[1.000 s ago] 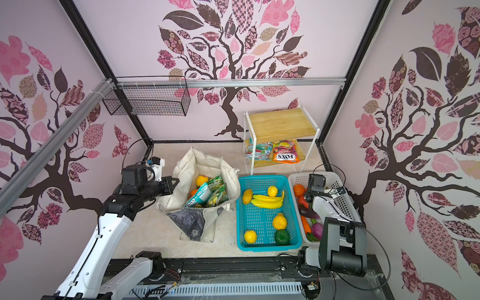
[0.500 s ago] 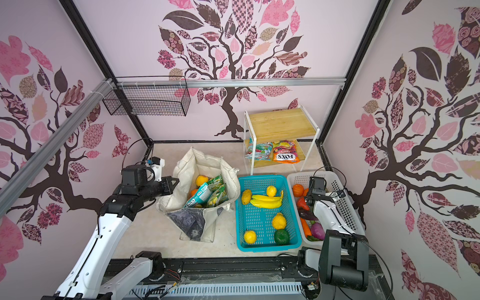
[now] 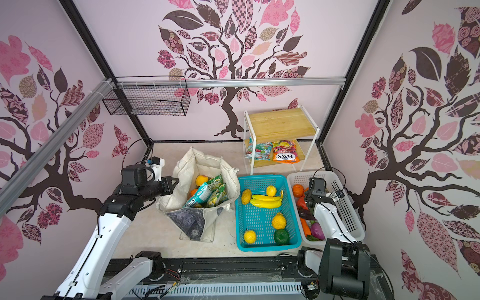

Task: Place the food into the grocery bag and tie it
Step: 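Lower the right gripper into the white basket and grasp the brown potato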

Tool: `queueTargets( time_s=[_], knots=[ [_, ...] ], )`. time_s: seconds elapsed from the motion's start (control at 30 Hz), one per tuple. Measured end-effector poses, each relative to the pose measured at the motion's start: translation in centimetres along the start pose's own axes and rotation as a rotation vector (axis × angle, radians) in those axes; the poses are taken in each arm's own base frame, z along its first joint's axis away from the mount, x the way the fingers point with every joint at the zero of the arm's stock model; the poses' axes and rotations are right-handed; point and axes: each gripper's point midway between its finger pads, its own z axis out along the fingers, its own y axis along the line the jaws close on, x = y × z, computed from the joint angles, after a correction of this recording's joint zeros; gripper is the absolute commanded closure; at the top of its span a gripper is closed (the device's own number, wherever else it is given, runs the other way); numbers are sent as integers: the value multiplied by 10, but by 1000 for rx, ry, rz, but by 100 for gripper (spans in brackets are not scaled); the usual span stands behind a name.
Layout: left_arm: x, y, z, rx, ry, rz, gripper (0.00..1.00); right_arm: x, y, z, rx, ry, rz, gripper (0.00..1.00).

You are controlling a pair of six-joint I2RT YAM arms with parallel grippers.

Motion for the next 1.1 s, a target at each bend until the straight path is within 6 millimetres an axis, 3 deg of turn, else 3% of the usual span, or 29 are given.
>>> queueTargets(
  time_s=[0.27,0.43,0.8,1.0,1.1],
  knots=[
    [0,0,0,1,0,0,100,11,-6,17,59,30,-27,1],
    [0,0,0,1,0,0,100,13,0,26,61,40,-26,1],
    [0,0,0,2,1,0,100,10,6,30,48,22,-5,38],
    [0,0,0,2,1,0,100,7,7,24,33,18,4,45],
    [0,0,0,2,1,0,100,4,6,20,32,7,8,43]
  ],
)
